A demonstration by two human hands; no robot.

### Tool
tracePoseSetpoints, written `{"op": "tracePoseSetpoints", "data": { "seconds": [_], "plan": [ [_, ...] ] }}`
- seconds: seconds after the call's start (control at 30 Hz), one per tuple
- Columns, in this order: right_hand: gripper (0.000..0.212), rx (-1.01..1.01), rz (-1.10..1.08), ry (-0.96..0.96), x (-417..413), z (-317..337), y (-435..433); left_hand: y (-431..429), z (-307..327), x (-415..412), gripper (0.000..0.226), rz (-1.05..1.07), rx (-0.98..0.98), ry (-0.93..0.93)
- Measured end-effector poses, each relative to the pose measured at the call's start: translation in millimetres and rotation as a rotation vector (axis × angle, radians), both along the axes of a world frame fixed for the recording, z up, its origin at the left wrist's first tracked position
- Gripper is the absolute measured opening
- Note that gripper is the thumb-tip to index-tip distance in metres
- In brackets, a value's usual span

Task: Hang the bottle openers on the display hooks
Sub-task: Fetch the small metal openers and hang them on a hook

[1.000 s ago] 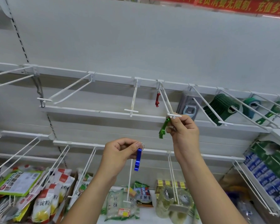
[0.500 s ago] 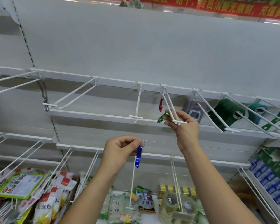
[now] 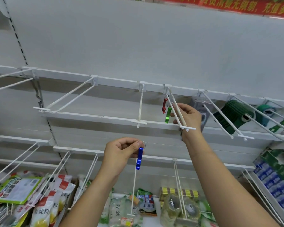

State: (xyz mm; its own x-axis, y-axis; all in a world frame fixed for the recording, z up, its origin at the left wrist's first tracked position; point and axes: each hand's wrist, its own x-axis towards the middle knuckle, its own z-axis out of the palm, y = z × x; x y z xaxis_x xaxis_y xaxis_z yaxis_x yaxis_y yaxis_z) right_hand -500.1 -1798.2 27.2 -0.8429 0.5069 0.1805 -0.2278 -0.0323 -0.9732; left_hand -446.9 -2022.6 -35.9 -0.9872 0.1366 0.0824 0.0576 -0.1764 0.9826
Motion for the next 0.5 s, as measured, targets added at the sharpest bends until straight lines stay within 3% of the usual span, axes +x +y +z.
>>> {"op": "tracePoseSetpoints", "data": {
  "seconds": [0.5],
  "plan": [
    [0.01, -0.015, 0.019, 0.051, -37, -9, 9, 2, -4, -21, 0.009, 0.01, 0.003, -0.004]
  ]
}}
